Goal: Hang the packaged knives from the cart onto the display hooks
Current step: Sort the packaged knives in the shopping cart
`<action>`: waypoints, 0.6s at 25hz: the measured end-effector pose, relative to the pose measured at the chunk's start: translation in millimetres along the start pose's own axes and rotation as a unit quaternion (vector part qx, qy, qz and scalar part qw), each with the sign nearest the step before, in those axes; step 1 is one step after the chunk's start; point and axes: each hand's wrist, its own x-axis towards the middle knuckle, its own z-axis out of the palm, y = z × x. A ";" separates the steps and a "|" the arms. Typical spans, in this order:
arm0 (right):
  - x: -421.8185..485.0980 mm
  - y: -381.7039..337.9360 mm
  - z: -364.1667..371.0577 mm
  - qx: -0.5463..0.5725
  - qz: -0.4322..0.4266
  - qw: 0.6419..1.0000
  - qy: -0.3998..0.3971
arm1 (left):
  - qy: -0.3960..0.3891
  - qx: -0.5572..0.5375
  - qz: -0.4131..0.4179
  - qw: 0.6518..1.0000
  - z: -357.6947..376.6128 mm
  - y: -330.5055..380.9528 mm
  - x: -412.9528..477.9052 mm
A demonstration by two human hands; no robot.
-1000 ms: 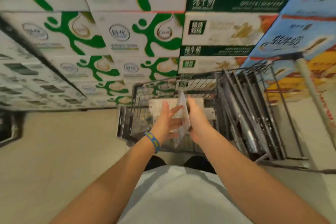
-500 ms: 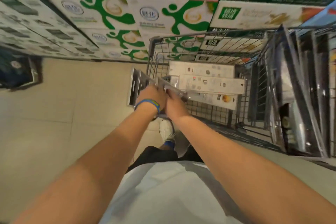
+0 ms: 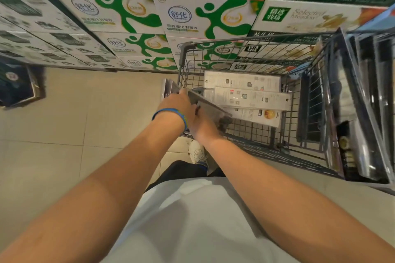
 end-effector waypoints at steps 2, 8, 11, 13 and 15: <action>5.3 6.3 1.5 0.002 -0.006 1.000 0.019 | 0.055 0.026 0.035 0.998 -1.2 4.2 -7.2; 4.7 17.3 0.5 0.019 -0.024 0.999 -0.026 | 0.060 0.110 0.181 0.975 -5.6 34.5 49.2; -6.6 35.9 -2.9 0.067 -0.056 0.993 -0.074 | -0.052 0.182 0.213 0.959 30.7 72.3 98.5; -5.3 47.7 -12.8 0.055 -0.053 0.991 -0.113 | -0.099 0.233 0.229 0.940 73.8 89.4 124.4; 14.5 67.0 -34.6 0.039 -0.005 0.987 -0.157 | -0.101 0.272 0.245 0.925 111.6 98.9 145.3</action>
